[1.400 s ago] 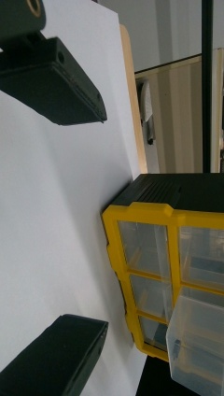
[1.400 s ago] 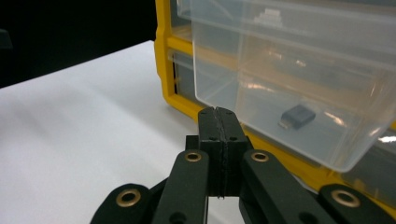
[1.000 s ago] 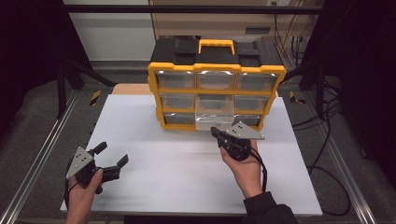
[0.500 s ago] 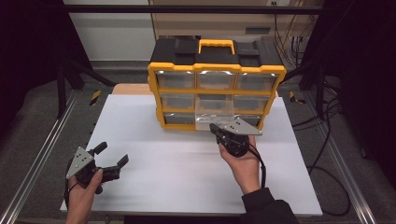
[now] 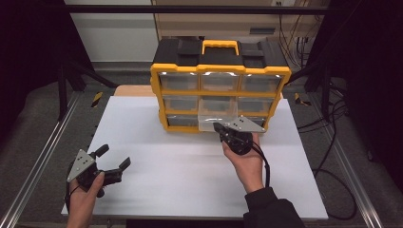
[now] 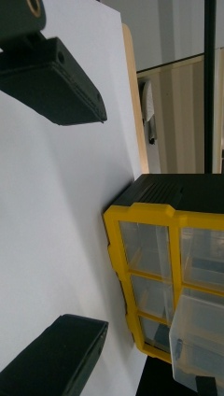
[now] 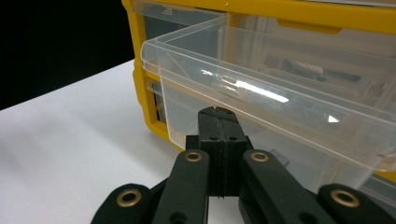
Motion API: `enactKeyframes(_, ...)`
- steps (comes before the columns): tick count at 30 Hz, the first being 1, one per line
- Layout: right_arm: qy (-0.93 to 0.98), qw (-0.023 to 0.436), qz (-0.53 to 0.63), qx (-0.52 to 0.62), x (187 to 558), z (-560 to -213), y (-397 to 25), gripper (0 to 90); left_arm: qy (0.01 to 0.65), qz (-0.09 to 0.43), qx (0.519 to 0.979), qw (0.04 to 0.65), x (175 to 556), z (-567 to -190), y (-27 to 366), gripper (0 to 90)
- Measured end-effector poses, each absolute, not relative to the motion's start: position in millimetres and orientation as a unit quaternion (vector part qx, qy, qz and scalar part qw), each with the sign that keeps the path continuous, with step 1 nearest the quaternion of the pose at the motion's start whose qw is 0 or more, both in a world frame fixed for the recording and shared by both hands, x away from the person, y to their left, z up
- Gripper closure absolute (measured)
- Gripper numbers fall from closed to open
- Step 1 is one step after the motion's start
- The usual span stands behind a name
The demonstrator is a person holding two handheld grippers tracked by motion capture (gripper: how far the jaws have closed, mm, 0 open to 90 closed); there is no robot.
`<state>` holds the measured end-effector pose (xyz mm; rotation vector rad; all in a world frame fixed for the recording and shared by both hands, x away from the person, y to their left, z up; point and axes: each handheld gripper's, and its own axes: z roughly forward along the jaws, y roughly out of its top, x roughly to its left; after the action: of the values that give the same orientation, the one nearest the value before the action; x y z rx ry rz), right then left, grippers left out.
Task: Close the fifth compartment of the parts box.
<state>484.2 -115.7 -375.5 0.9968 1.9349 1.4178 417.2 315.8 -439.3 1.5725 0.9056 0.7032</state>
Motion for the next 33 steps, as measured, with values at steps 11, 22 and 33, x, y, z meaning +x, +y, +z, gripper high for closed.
enactKeyframes(11,0.716,0.273,0.520,0.376,490.3,-373.5,-119.8,90.0,0.384,0.299,0.668,0.563,417.3,-439.3,315.6,1.6)
enactKeyframes(22,0.718,0.275,0.516,0.378,496.5,-372.1,-120.0,90.0,0.383,0.299,0.669,0.563,417.2,-439.2,315.6,1.7)
enactKeyframes(33,0.722,0.279,0.508,0.377,502.8,-369.5,-118.8,90.0,0.382,0.298,0.669,0.563,417.3,-439.1,315.5,1.7)
